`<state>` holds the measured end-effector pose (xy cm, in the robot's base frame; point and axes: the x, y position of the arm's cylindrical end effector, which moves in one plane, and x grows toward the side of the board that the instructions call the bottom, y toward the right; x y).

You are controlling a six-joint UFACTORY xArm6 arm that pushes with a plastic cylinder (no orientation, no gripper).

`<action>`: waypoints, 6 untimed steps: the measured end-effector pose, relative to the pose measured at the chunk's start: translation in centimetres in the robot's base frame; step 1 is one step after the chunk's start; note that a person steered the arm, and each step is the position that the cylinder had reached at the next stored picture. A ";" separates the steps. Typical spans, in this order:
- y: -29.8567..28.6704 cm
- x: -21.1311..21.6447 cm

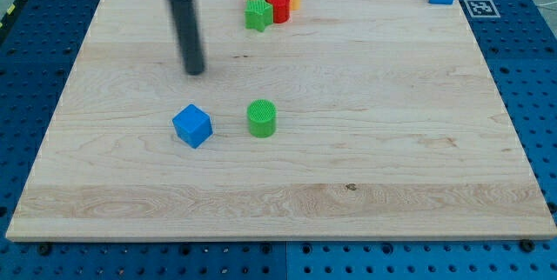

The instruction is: Slide the blue cube towards the green circle

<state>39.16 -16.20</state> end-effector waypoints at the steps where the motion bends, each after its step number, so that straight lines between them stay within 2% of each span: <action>1: -2.9 2.5; 3: -2.8 12.3; 4: -1.0 12.7; 6: 1.7 9.8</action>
<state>48.97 -14.53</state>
